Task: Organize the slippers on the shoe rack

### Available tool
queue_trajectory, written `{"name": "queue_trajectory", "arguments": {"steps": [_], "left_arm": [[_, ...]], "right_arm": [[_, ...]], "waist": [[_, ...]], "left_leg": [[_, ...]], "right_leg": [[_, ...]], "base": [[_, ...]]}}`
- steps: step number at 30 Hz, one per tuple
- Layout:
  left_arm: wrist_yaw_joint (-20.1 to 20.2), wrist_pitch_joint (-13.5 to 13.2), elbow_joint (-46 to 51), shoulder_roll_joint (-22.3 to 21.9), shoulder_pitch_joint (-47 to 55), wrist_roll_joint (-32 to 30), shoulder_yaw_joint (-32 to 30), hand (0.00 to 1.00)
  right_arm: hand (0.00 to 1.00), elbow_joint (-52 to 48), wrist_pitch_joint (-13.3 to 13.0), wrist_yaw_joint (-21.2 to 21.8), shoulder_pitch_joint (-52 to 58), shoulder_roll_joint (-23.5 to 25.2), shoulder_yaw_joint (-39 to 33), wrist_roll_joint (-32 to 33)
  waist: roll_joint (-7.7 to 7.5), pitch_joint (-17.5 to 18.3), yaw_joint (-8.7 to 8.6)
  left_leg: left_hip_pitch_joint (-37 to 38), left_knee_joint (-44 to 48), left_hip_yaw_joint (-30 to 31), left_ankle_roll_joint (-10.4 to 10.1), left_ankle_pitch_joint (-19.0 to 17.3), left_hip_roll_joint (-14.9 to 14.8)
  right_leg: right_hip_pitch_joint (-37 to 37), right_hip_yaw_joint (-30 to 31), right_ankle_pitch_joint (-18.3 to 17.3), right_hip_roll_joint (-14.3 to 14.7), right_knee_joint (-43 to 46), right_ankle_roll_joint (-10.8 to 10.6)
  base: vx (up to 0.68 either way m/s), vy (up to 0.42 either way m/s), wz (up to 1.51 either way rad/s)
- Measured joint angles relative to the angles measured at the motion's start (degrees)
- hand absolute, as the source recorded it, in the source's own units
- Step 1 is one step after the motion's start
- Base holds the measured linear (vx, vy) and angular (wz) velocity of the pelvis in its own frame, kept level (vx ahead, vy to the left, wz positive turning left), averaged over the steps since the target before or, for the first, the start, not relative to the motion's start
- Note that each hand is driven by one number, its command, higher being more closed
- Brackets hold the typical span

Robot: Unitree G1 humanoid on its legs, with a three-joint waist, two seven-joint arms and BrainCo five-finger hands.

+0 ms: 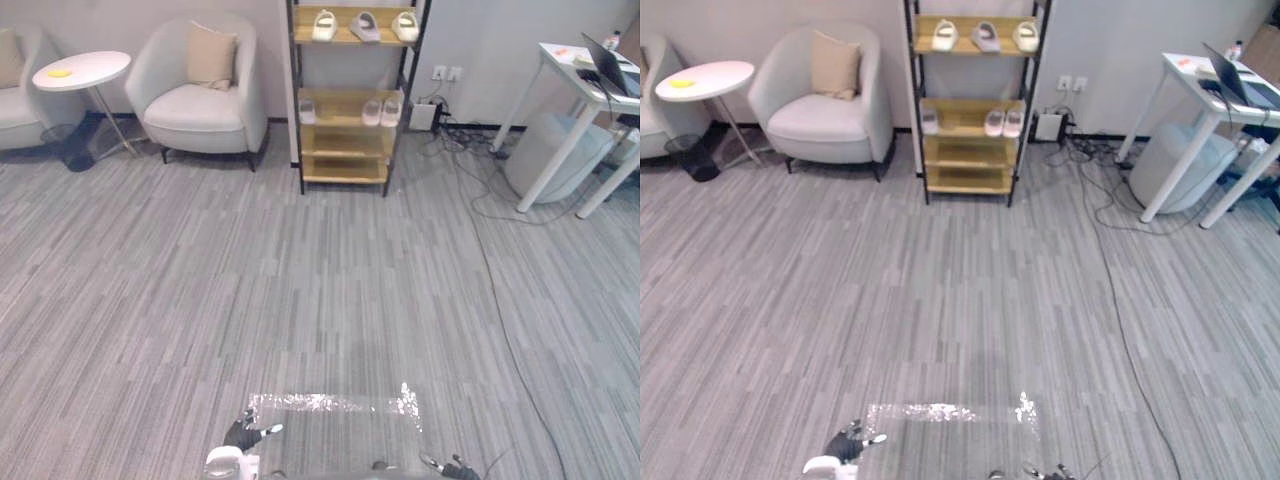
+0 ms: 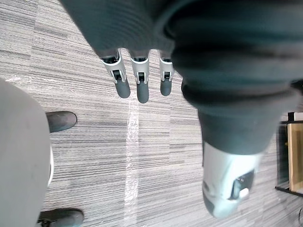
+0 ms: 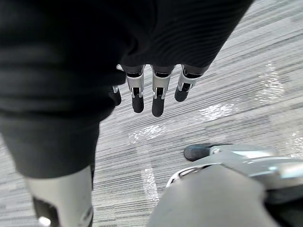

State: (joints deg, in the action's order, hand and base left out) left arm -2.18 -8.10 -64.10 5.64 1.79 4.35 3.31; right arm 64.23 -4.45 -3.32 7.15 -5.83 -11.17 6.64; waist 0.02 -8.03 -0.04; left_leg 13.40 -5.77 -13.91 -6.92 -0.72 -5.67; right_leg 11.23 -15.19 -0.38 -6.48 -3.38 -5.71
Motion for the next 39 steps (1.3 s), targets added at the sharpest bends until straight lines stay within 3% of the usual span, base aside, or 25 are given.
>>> {"name": "queue_trajectory", "arguments": {"steps": [13, 29, 32, 34, 36, 38, 39], "left_arm": [[0.01, 0.0, 0.54, -0.37, 0.08, -0.83, 0.09, 0.0], [0.02, 0.04, 1.54, -0.04, -0.09, -0.8, 1.0, 0.0], [0.0, 0.06, 1.54, 0.43, -0.46, -0.66, 0.82, 0.0], [0.03, 0.07, 1.59, 0.15, -0.63, -0.42, 0.15, 0.0], [0.03, 0.06, 2.05, 0.48, -0.69, -0.07, -0.37, 0.0], [-0.14, 0.03, 3.54, -0.43, -0.33, 0.31, -1.82, 0.0], [-0.14, -0.1, 3.83, -0.47, -0.36, 0.33, -2.2, 0.0]], "right_arm": [[0.0, -0.5, -0.08, -0.07, -1.47, 0.08, 0.23, 0.02], [0.0, -0.5, -0.1, -0.03, -1.52, 0.08, 0.51, 0.09], [0.0, -0.44, -0.16, -0.02, -1.37, 0.2, 0.7, 0.16], [0.0, -0.48, -0.24, 0.01, -1.44, -0.78, 0.86, 0.22], [0.0, -0.3, -0.27, 0.0, -1.07, -0.97, 1.58, 0.24], [0.0, -0.27, -0.27, -0.04, -1.1, -2.47, 3.39, 0.24], [0.0, -0.3, -0.26, -0.15, -1.61, -2.6, 3.53, 0.26]], "waist": [[0.13, -0.47, 0.15], [-0.11, -1.74, 0.05], [-0.46, -1.83, -0.1], [0.63, -2.4, -0.1], [1.06, -3.09, -0.24], [2.59, -3.9, 0.35], [2.47, -3.99, 0.43]], "left_leg": [[0.79, 0.01, -3.22, -0.47, 0.23, -1.4], [0.44, 0.16, -4.0, -0.52, 0.18, -1.81], [-4.66, 9.96, -3.87, -0.58, -4.75, -3.59], [-8.41, 21.31, -4.65, -1.07, -9.03, -7.03], [-13.37, 34.41, -6.59, -0.34, -8.76, -10.19], [-18.7, 49.88, -4.45, 0.53, -5.15, -15.15], [-20.74, 52.61, -2.44, 0.71, -5.44, -14.89]], "right_leg": [[0.64, -0.08, 0.84, 1.38, -1.02, 1.24], [1.1, -1.04, 0.65, 1.85, -1.61, 1.31], [0.9, -2.16, -0.16, 2.0, -1.6, 1.87], [1.7, -2.82, -1.69, 3.15, -1.04, 2.7], [2.3, -2.38, -2.73, 3.51, -0.69, 3.29], [3.79, 0.72, -4.32, 5.53, 0.73, 4.67], [4.23, 1.58, -4.79, 5.27, 0.96, 5.1]], "base": [[-0.06, -0.02, -0.08], [0.0, -0.003, 0.02], [0.01, -0.022, 0.09], [0.03, -0.035, 0.04], [0.0, -0.043, -0.03], [0.08, -0.05, -0.39], [0.13, 0.028, -0.45]]}}
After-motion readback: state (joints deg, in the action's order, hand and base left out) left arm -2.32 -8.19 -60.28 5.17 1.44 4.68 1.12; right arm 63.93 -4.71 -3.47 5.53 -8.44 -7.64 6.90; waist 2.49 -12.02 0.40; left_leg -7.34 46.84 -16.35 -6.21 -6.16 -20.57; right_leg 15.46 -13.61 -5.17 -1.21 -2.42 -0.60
